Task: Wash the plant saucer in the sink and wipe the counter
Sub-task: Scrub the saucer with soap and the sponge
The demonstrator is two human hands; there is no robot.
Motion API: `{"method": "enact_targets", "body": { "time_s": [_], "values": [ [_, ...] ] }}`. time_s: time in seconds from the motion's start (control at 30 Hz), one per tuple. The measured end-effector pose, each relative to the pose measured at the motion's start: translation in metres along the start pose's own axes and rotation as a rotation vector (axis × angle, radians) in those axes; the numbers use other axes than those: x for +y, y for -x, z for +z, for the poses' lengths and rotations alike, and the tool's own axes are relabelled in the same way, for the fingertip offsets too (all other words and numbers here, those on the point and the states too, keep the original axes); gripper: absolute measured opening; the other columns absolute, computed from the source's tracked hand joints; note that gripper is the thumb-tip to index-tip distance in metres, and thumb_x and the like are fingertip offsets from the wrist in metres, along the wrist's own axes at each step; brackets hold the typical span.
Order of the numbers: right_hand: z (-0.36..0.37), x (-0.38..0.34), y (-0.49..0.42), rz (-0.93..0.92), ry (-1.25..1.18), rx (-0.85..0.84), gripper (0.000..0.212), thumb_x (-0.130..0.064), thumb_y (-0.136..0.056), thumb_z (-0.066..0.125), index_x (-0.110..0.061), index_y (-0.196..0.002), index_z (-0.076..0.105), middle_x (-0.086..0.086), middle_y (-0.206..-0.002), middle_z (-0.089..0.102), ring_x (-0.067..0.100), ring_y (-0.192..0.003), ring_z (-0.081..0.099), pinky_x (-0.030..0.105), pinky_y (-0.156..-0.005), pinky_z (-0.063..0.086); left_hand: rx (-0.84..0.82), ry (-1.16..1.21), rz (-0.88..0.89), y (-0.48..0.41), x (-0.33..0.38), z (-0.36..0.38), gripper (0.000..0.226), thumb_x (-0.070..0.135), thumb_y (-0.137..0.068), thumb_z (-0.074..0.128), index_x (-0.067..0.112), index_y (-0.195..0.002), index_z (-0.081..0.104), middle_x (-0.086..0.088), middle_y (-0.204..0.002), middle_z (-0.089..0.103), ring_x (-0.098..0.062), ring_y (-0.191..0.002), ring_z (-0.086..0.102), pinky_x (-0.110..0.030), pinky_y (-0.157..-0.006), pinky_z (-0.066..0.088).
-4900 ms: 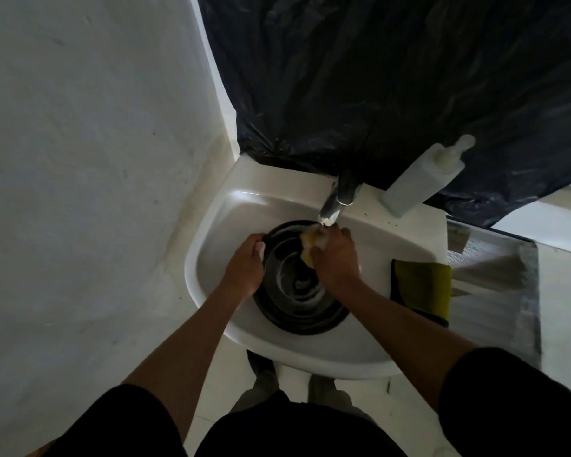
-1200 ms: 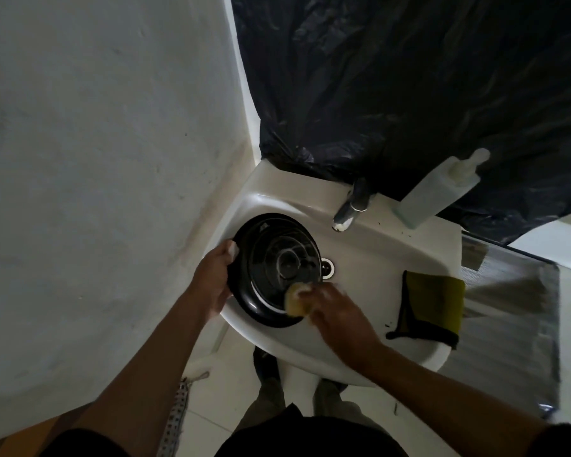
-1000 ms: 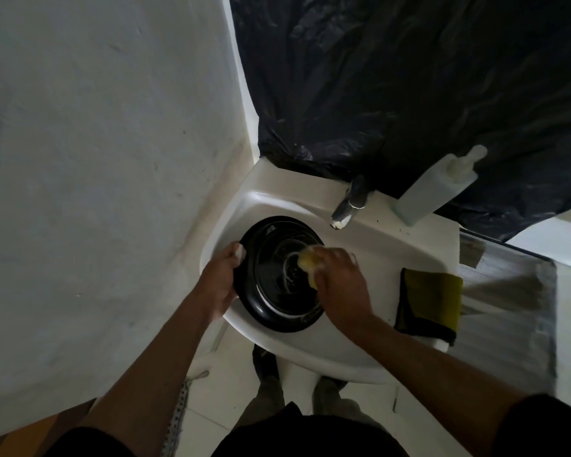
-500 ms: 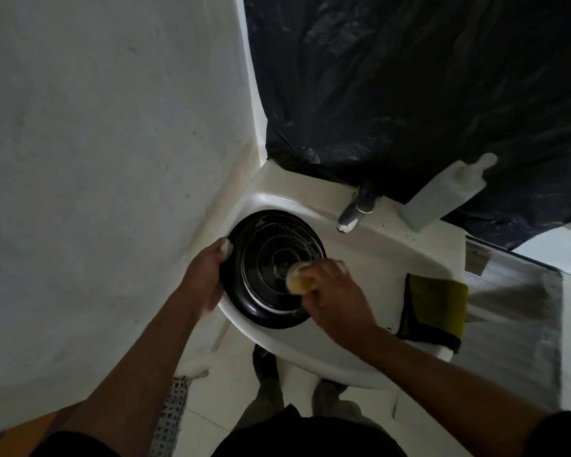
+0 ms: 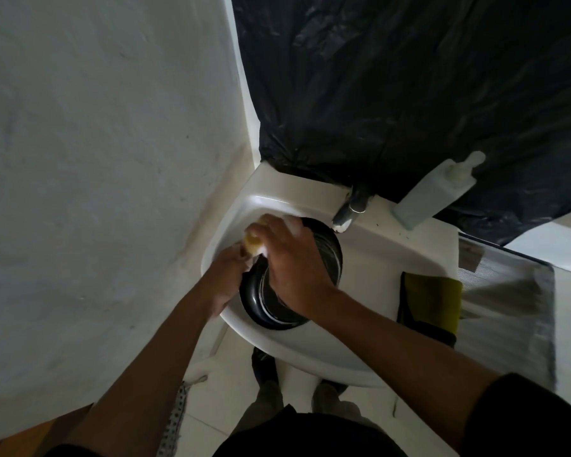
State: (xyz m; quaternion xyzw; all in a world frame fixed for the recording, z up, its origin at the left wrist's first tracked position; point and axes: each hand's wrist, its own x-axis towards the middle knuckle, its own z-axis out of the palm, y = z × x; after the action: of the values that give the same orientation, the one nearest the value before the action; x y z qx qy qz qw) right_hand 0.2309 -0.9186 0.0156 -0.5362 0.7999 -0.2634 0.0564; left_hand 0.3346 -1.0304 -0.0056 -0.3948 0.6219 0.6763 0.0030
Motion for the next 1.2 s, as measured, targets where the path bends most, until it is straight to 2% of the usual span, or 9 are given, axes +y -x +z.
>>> {"method": "enact_targets", "body": {
  "time_s": [0.1, 0.2, 0.27, 0.43, 0.67, 0.83, 1.0, 1.1, 1.2],
  "values": [
    [-0.003, 0.024, -0.004, 0.198, -0.088, 0.113, 0.061, 0.013, -0.073, 0.059, -0.020, -0.125, 0.056, 0.000, -0.126, 0.059, 0.028, -0.110, 0.052, 0.045, -0.087, 0.049, -0.009, 0.017, 0.059, 0.005, 0.006, -0.006, 0.025, 0.031, -0.110, 0.047, 0.021, -0.110, 0.070, 0.011, -0.087, 0.075, -0.010, -0.086, 0.069, -0.034, -0.086, 0.050],
    [-0.005, 0.036, -0.004, 0.329, -0.092, 0.158, 0.063, 0.017, -0.073, 0.059, -0.016, -0.126, 0.056, 0.006, -0.124, 0.059, 0.031, -0.109, 0.054, 0.044, -0.087, 0.052, 0.000, 0.038, 0.066, 0.004, 0.001, -0.009, 0.030, 0.023, -0.111, 0.042, 0.017, -0.092, 0.065, 0.020, -0.067, 0.066, 0.004, -0.066, 0.061, -0.029, -0.078, 0.044],
    [-0.007, 0.030, -0.006, 0.273, 0.001, 0.125, 0.060, 0.014, -0.073, 0.062, -0.019, -0.123, 0.057, 0.004, -0.123, 0.057, 0.030, -0.108, 0.051, 0.043, -0.085, 0.052, -0.005, 0.049, 0.054, 0.003, 0.003, -0.006, 0.034, 0.017, -0.112, 0.041, 0.003, -0.087, 0.058, 0.018, -0.063, 0.064, 0.003, -0.061, 0.059, -0.029, -0.074, 0.043],
    [-0.004, 0.002, 0.001, -0.093, 0.036, 0.037, 0.036, 0.000, -0.077, 0.061, -0.019, -0.107, 0.067, 0.005, -0.120, 0.061, 0.028, -0.110, 0.049, 0.038, -0.085, 0.050, -0.044, 0.051, 0.073, 0.004, 0.009, -0.002, 0.037, -0.008, -0.099, 0.043, 0.015, -0.101, 0.071, -0.001, -0.090, 0.076, -0.019, -0.090, 0.070, -0.037, -0.089, 0.050],
    [-0.018, 0.033, 0.006, 0.139, -0.043, 0.281, 0.037, 0.010, -0.074, 0.063, -0.010, -0.104, 0.071, 0.010, -0.107, 0.067, 0.027, -0.099, 0.057, 0.034, -0.084, 0.050, -0.068, 0.287, 0.089, 0.009, 0.000, -0.019, 0.033, -0.004, -0.076, 0.047, 0.023, -0.058, 0.054, 0.002, -0.075, 0.063, -0.016, -0.073, 0.059, -0.027, -0.070, 0.049],
    [0.001, 0.047, 0.043, 0.513, -0.306, 0.298, 0.033, 0.003, -0.092, 0.053, -0.012, -0.121, 0.060, 0.006, -0.111, 0.057, 0.015, -0.094, 0.056, 0.004, -0.081, 0.038, -0.070, 0.506, 0.099, 0.003, -0.019, -0.048, 0.012, 0.004, -0.095, 0.049, 0.009, -0.085, 0.053, -0.014, -0.102, 0.061, -0.027, -0.097, 0.061, -0.044, -0.094, 0.046],
    [0.022, 0.044, 0.075, 0.695, -0.462, 0.266, 0.025, 0.000, -0.095, 0.050, -0.012, -0.118, 0.052, 0.006, -0.106, 0.059, 0.015, -0.092, 0.057, 0.021, -0.080, 0.044, -0.154, 0.648, 0.137, 0.001, -0.018, -0.054, 0.044, 0.025, -0.065, 0.093, 0.014, -0.075, 0.052, -0.010, -0.109, 0.066, -0.025, -0.106, 0.066, -0.044, -0.101, 0.050],
    [0.011, 0.042, 0.065, 0.670, -0.436, 0.335, 0.031, 0.005, -0.093, 0.049, -0.012, -0.119, 0.051, 0.003, -0.108, 0.053, 0.011, -0.093, 0.051, 0.003, -0.079, 0.036, -0.137, 0.697, 0.135, 0.002, -0.022, -0.048, 0.046, 0.024, -0.053, 0.097, 0.017, -0.067, 0.053, -0.009, -0.106, 0.070, -0.026, -0.109, 0.068, -0.042, -0.099, 0.055],
    [-0.008, 0.043, 0.045, 0.571, -0.357, 0.407, 0.039, 0.008, -0.090, 0.050, -0.013, -0.122, 0.053, -0.004, -0.112, 0.047, 0.010, -0.100, 0.047, 0.009, -0.086, 0.037, -0.159, 0.763, 0.134, 0.005, -0.019, -0.044, 0.045, 0.020, -0.063, 0.091, 0.013, -0.084, 0.051, -0.017, -0.124, 0.060, -0.036, -0.129, 0.055, -0.055, -0.115, 0.040]
  ]
}}
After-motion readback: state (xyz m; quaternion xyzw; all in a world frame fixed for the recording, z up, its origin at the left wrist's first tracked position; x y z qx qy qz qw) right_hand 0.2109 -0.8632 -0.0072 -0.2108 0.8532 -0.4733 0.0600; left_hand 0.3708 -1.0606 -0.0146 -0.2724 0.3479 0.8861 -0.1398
